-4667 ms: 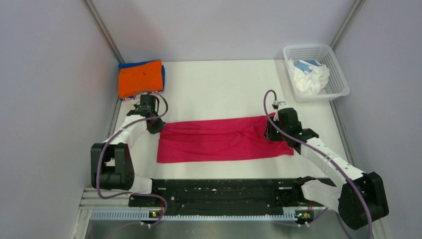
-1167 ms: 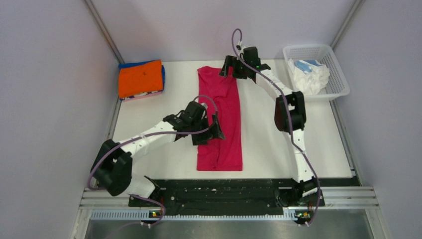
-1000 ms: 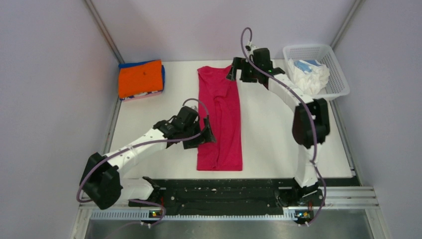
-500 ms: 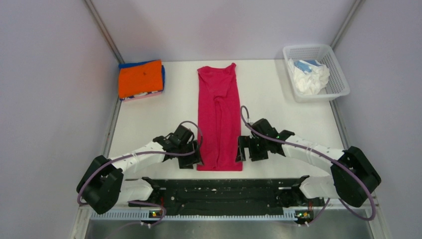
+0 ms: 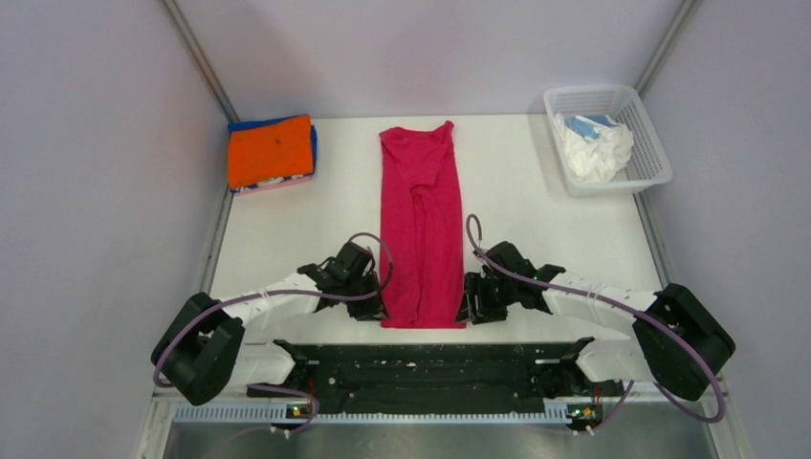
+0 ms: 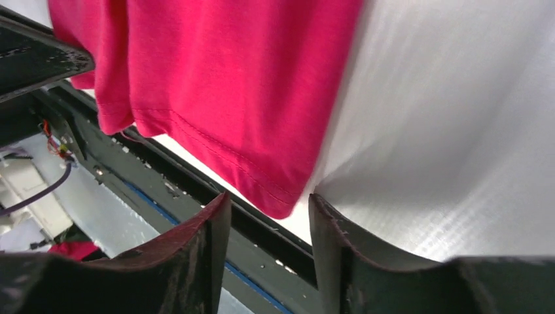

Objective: Fold and stack the t-shirts
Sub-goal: Grab the bottom of the folded rectangular tshirt with both arms, then fold the folded rectangular tshirt in 1/3 of the way, then grab one side of the 2/3 rectangular tshirt with both arms

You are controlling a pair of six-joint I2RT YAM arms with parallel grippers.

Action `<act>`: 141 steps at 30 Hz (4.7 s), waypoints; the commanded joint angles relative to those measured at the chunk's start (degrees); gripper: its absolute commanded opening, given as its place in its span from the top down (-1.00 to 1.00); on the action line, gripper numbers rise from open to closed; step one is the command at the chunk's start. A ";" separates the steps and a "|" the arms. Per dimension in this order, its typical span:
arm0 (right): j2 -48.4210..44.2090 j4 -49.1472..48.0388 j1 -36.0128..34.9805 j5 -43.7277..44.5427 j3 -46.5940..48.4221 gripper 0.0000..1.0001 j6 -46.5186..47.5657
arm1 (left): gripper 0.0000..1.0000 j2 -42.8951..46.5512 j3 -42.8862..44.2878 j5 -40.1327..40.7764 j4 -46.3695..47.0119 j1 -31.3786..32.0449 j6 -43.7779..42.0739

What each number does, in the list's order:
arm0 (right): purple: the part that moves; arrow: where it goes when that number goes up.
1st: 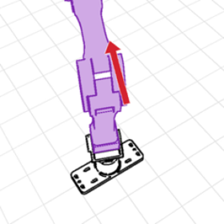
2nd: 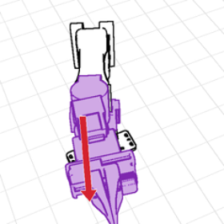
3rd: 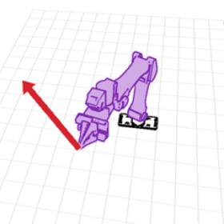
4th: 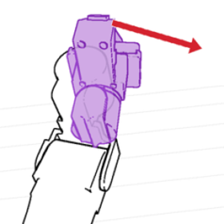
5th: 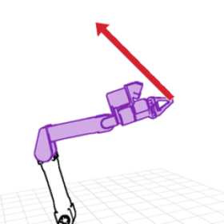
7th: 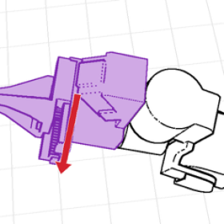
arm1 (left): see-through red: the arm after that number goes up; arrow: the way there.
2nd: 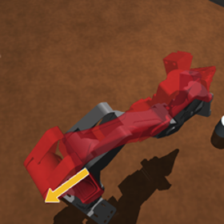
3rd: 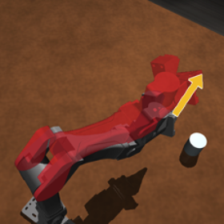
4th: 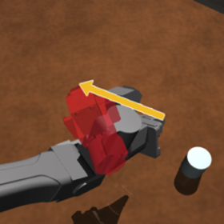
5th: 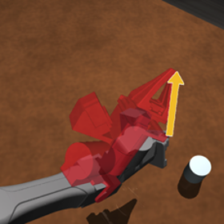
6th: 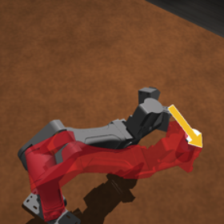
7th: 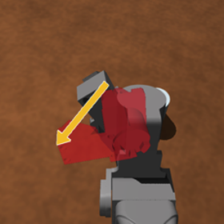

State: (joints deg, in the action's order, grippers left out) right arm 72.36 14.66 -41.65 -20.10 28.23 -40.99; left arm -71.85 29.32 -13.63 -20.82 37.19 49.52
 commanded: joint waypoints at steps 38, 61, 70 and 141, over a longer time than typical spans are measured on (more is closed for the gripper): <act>9.30 -3.03 7.90 -5.12 22.22 1.00 13.94 | 1.00 -8.01 21.42 3.79 3.29 -6.29 2.08; 33.33 -0.22 20.68 -10.10 47.08 1.00 18.54 | 1.00 -32.93 49.62 0.19 -5.06 -19.36 -10.87; 37.03 -2.93 23.88 -8.13 47.32 1.00 16.42 | 1.00 -39.26 54.24 -1.83 -3.79 -22.24 -11.37; 27.47 -17.01 16.97 2.31 37.49 -0.97 15.92 | -0.60 -20.24 22.87 -5.13 5.08 -24.02 -4.03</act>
State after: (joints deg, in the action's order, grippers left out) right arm 112.05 1.21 -26.24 -20.03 76.97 -23.92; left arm -88.68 49.23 -15.97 -20.73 12.80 46.68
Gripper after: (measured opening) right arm 0.986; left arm 0.848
